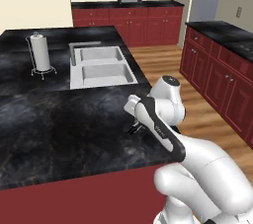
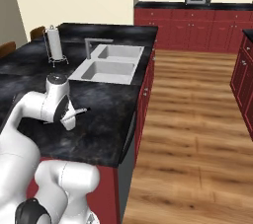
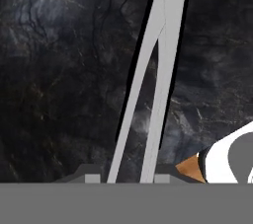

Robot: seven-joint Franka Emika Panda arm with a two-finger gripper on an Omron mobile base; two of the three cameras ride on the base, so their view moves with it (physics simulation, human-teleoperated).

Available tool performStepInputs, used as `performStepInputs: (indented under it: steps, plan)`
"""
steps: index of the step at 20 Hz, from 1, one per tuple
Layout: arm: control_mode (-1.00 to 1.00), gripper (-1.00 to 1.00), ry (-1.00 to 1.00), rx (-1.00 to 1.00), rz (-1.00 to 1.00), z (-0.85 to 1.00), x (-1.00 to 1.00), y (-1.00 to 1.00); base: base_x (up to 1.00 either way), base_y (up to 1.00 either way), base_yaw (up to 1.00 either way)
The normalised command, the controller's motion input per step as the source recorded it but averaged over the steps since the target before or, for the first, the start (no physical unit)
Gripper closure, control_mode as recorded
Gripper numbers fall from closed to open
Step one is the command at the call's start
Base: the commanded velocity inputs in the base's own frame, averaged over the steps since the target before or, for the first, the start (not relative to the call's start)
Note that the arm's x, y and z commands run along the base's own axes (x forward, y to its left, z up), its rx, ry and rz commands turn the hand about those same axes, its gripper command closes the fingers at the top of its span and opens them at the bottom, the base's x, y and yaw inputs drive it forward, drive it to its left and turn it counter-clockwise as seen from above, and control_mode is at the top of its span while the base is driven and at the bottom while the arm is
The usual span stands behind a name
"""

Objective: Pick up the tongs from the counter and place them near the plate next to the oven.

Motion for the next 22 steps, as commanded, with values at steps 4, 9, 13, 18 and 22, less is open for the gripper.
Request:
performStepInputs:
  steps: [4, 9, 13, 18, 22]
  plan:
    - [1.0, 1.0, 0.0, 0.0, 0.0, 0.0, 0.0, 0.0, -0.34, 0.0, 0.0]
    - [1.0, 1.0, 0.0, 0.0, 0.0, 0.0, 0.0, 0.0, -0.72, -0.08, -0.07]
    - [1.0, 1.0, 0.0, 0.0, 0.0, 0.0, 0.0, 0.0, -0.23, 0.03, -0.74]
    - [1.0, 1.0, 0.0, 0.0, 0.0, 0.0, 0.0, 0.0, -0.04, 0.03, -0.93]
    - [1.0, 1.0, 0.0, 0.0, 0.0, 0.0, 0.0, 0.0, 0.0, 0.01, -0.99]
